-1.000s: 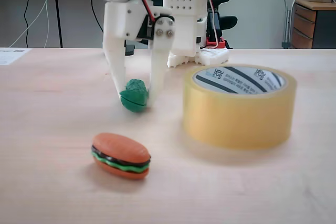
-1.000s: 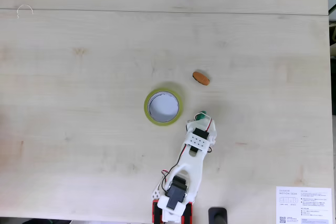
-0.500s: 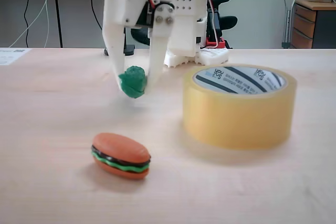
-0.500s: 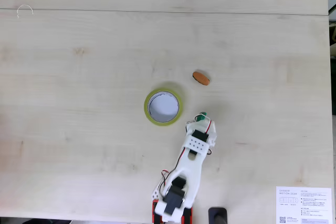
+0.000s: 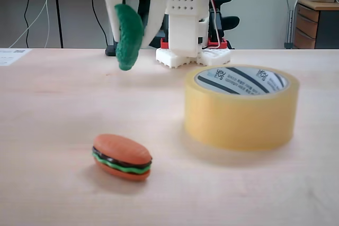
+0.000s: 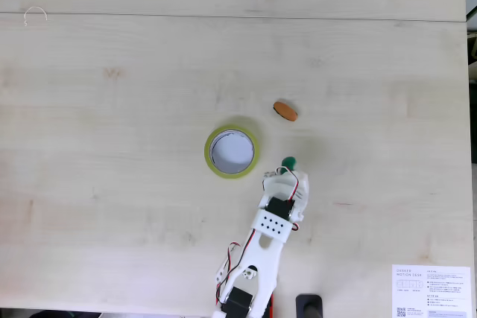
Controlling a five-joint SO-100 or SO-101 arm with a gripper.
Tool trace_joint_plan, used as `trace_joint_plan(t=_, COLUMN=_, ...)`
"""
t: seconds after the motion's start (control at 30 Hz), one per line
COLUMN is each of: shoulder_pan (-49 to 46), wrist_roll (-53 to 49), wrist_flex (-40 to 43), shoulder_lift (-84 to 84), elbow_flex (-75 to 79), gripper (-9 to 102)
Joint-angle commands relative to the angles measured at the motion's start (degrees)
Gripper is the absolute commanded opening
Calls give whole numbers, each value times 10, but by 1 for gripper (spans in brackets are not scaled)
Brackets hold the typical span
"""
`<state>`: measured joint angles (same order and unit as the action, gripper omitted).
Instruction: Grasp a cucumber and put it in the hole.
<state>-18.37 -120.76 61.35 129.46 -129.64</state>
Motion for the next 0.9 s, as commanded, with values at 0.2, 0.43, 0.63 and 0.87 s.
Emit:
trace_joint_plan(t=0.2, shoulder_pan=105, wrist_roll=82, wrist_flex=28, shoulder_lift=40, elbow_flex=127, gripper=10)
trace_joint_plan(t=0.43, shoulder_pan=222, wrist_roll=117, wrist_flex=20, shoulder_lift=54, elbow_flex=127, gripper=9)
trace_joint_plan(t=0.63, shoulder_pan=306, wrist_roll=127, wrist_flex=-15, shoulder_lift=35, elbow_flex=125, gripper=9)
trace_joint_plan(t=0.87, shoulder_pan=328, wrist_roll=132, wrist_flex=-68, shoulder_lift=3, elbow_flex=123, gripper=11)
